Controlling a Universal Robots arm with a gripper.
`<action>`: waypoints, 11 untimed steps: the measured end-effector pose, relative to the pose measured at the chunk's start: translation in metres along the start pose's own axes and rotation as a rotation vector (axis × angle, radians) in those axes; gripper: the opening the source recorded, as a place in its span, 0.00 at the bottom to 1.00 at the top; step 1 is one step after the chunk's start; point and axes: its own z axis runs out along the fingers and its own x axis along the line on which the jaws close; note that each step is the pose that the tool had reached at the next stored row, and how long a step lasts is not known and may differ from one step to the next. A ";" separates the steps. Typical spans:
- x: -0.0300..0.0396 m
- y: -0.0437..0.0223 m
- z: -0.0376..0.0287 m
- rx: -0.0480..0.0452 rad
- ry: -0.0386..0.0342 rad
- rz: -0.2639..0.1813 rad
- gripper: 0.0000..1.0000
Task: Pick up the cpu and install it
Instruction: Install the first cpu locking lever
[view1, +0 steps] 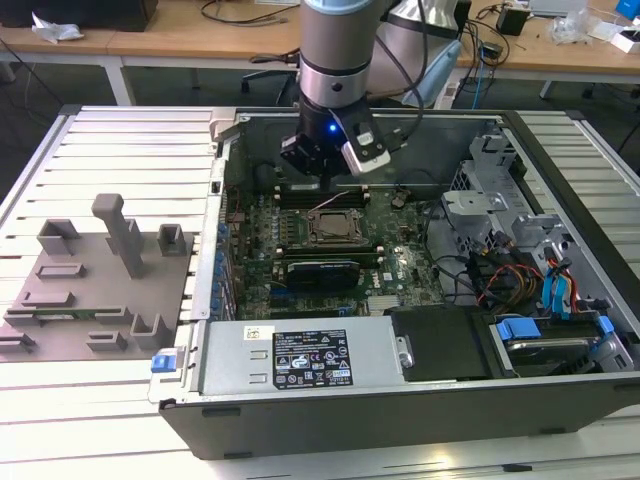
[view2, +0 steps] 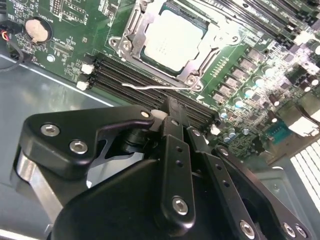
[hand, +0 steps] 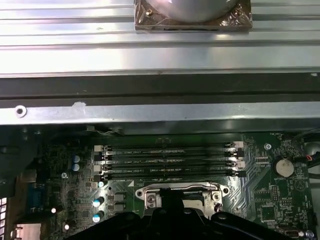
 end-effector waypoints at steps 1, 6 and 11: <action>0.0000 -0.0002 0.0009 -0.0001 -0.0039 -0.001 0.11; 0.0001 -0.0014 0.0081 -0.0009 -0.0279 -0.005 0.11; 0.0003 -0.0025 0.0148 -0.0011 -0.0337 -0.006 0.11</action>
